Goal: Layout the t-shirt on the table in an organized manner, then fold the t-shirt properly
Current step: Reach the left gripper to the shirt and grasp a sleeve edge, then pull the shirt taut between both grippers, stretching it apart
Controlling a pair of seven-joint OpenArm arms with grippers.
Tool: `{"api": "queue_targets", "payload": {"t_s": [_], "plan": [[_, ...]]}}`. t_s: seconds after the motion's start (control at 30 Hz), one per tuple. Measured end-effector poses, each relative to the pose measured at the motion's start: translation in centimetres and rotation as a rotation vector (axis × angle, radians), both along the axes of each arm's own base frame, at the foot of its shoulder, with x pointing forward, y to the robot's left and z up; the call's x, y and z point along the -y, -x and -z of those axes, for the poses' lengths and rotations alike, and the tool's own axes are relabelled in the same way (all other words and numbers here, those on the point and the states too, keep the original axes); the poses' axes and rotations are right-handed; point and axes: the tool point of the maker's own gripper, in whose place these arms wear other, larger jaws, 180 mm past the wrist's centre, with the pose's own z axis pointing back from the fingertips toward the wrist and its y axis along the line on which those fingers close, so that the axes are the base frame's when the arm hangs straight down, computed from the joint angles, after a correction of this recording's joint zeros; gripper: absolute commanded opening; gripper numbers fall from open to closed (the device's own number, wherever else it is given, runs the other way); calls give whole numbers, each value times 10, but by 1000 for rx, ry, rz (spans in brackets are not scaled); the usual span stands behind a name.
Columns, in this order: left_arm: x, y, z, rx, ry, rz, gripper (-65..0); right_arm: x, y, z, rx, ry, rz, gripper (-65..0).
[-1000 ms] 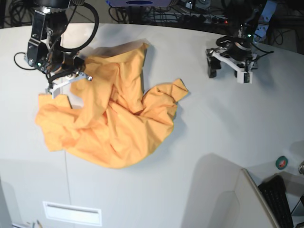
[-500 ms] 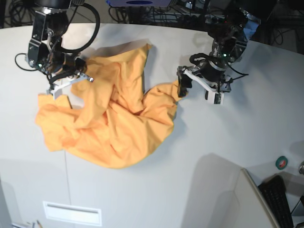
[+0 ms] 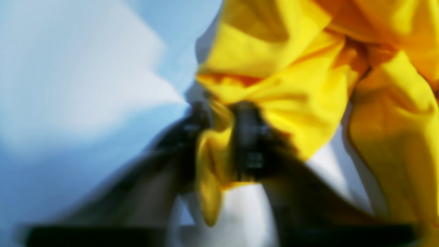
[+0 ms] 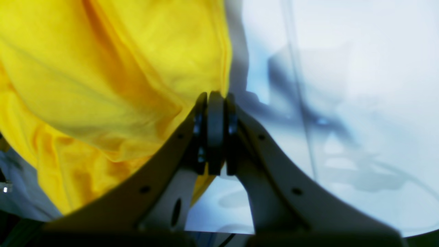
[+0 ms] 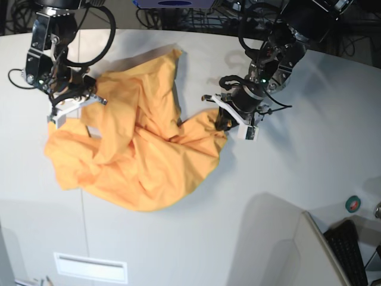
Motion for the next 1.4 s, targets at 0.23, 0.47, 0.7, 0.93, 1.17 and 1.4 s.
{"api": "queue_targets", "payload": {"t_s": [0.23,0.47,0.7,0.93,1.17,1.4], "plan": [[-45,-11,-11,-174,8,-114,-650,26,-9,-15,43,66,-16,-650],[-122,-46,-63,-104,-147,-140,-650,47,-45,-62,189,144,-48,-650],[-149,-65,-72,-97,-196,-158,-650,82,-96,-82,247,215,-38,-650],[-155,-52,-52,-154,-200,-177,-650,101,-121,-41,162,173,19,-650],[-145,-35,-41,-180,-182,-166,-650,116,-124,-47,210,223,5,-506],[-143,-23,-33,-206,-183,-162,-650,106,-88,-70,301,290,-131,-461]]}}
